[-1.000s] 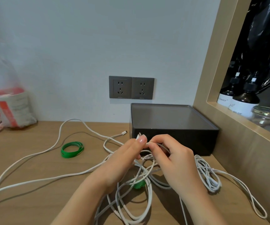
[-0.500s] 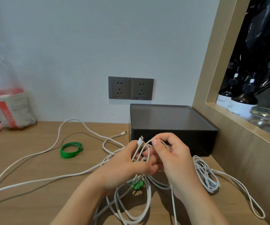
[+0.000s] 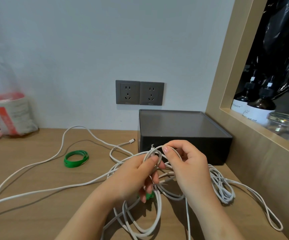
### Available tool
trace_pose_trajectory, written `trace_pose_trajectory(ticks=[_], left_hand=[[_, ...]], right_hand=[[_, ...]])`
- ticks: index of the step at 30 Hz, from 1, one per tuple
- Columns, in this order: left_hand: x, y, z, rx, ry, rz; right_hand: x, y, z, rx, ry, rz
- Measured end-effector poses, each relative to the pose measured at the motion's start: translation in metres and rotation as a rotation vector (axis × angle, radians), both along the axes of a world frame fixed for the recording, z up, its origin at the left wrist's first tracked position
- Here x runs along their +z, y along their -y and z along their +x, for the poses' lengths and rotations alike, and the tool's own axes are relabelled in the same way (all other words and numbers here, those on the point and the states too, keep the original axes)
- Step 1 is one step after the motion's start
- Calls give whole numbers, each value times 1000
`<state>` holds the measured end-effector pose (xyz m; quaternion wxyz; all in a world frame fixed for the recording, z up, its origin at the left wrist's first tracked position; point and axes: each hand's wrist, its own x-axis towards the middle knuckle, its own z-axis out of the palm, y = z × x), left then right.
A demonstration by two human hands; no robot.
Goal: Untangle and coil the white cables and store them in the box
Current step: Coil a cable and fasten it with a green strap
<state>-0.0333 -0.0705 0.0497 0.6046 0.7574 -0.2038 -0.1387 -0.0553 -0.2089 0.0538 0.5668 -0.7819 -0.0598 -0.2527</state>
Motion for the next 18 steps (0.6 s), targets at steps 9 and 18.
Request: trace_pose_trajectory(ticks=[9, 18], left_hand=[[9, -6, 5, 226, -331, -607], [2, 1, 4, 368, -85, -314]], right_hand=[[-1, -1, -2, 53, -47, 163], [-2, -11, -4, 106, -46, -51]])
